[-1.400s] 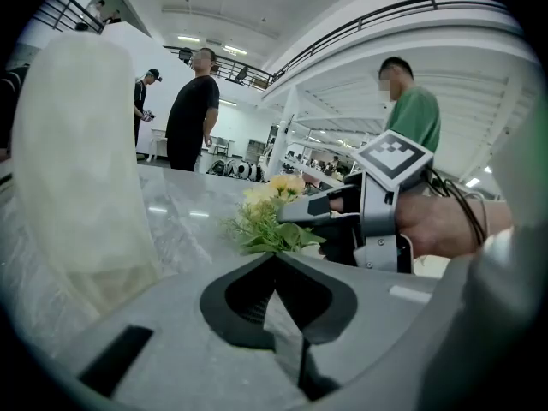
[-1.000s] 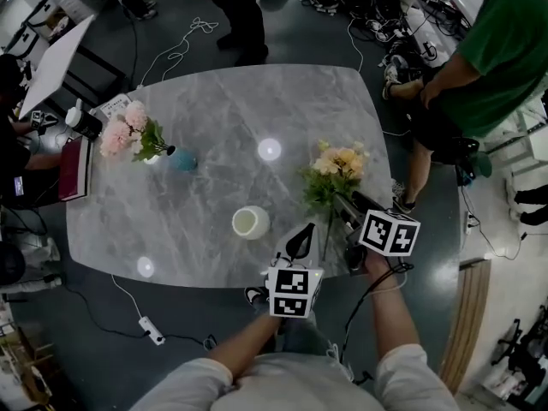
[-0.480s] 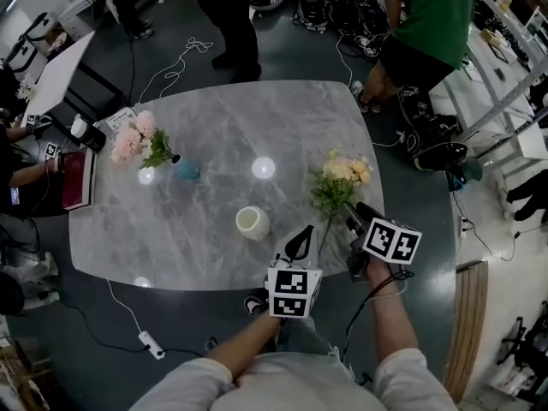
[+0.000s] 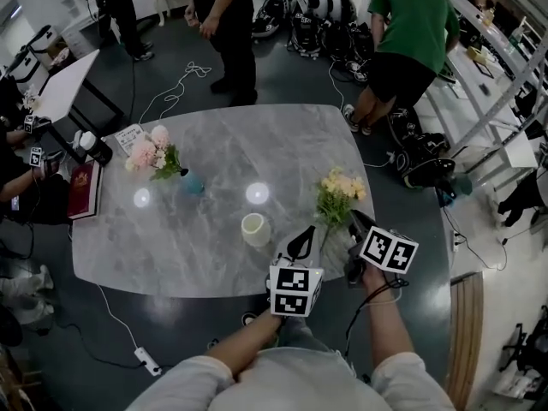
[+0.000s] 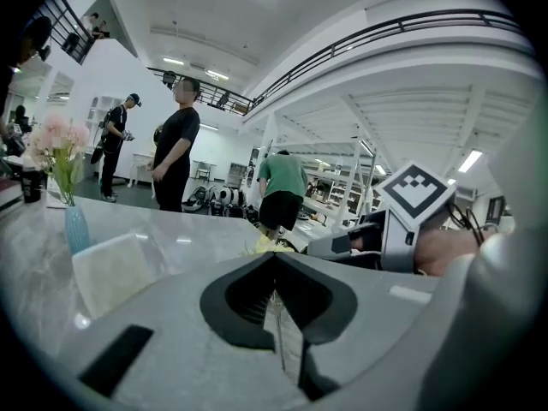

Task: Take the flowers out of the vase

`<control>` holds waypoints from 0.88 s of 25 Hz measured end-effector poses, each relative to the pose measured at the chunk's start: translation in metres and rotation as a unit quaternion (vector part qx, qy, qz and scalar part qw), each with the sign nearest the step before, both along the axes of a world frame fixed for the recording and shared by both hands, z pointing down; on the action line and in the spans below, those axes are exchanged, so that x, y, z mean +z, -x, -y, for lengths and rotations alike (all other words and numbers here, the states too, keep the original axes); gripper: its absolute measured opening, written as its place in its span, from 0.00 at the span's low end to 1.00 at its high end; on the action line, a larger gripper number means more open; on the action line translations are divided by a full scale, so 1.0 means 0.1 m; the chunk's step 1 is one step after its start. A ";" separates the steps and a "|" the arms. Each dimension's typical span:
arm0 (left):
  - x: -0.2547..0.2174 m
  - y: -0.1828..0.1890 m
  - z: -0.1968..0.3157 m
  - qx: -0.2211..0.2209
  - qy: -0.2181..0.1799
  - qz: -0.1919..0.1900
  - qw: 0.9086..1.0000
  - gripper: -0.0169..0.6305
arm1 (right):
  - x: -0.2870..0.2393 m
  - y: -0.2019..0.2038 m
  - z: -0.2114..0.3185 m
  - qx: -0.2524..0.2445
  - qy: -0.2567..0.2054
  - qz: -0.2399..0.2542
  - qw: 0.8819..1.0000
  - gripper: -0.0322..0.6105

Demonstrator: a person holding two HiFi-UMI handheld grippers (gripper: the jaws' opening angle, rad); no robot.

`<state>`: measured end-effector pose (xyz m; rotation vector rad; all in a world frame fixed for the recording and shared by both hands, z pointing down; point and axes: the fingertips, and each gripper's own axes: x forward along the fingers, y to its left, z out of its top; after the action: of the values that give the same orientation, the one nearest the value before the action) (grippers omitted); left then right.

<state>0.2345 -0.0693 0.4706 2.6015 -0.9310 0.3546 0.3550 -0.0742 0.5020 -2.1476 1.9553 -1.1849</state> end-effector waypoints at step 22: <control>-1.22 1.24 0.72 -0.134 -0.060 -0.059 0.987 0.04 | -1.47 1.54 0.66 -0.141 -0.148 -0.069 0.976 0.06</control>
<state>0.1102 -0.1412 0.3487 2.5252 -1.2741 0.0741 0.2014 -0.1406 0.3551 -1.8968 2.3807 -0.7174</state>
